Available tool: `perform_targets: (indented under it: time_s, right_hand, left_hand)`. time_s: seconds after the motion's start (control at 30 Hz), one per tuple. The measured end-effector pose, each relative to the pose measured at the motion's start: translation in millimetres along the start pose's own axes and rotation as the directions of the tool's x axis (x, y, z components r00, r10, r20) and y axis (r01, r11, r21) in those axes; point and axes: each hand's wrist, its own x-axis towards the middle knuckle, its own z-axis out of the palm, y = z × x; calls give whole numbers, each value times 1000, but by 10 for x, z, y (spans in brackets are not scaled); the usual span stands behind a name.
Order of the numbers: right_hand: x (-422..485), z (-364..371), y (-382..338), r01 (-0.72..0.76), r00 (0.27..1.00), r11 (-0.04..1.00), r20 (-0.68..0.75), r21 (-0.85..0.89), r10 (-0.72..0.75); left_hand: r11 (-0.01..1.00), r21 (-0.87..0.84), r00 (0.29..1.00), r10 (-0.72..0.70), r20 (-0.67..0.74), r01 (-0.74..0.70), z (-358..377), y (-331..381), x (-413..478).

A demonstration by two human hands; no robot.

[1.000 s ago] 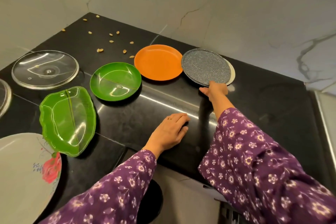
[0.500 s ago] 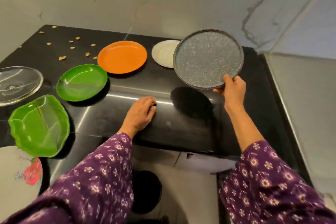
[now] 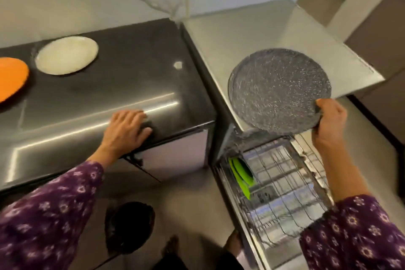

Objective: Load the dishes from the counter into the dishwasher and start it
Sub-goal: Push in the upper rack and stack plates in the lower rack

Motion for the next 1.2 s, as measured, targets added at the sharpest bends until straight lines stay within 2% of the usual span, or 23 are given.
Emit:
perform_targets:
  time_s: [0.07,0.13,0.23,0.33,0.47,0.53,0.6,0.67,0.77,0.9,1.03,1.2]
  right_hand:
    - [128,-512,-70,24,998,987,63,-158,-14]
    - [229,-1000,-116,46,982,946,188,-321,16]
    - [318,-1550,-67,48,927,823,331,-566,173]
    - [358,-1848,245,143,838,638,436,-756,330]
    - [455,-1991,962,269,806,378,422,-886,415]
    - [437,-1968,1369,297,784,250,385,-921,487]
    - [428,-1932,1724,306,796,132,330,-943,508]
    - [426,-1886,1996,307,806,64,295,-950,513]
    - [499,-1815,2347,337,803,24,301,-941,514]
    - [633,-1733,2775,444,759,-47,347,-895,551]
    - [715,-1636,3175,563,690,-68,423,-824,587]
    - [740,-1503,3601,618,646,-58,465,-784,606]
  left_hand:
    - [975,-113,982,187,-33,-190,103,675,480]
    - [926,-214,950,295,-107,-312,189,1356,932]
    - [843,-304,895,404,-188,-444,299,2234,1469]
    - [784,-288,832,545,-104,-550,500,2842,1825]
    - [664,-229,664,743,90,-712,808,3153,2184]
    - [639,-267,614,768,181,-721,924,3130,2262]
    - [643,-283,590,766,256,-711,1034,3076,2264]
    - [651,-274,583,758,293,-708,1104,3027,2220]
    - [664,-310,616,747,249,-680,1170,3027,2211]
    - [662,-352,625,746,231,-661,1222,3017,2225]
    - [672,-402,632,734,249,-622,1211,2991,2247]
    - [666,-497,662,717,219,-557,1199,2979,2267]
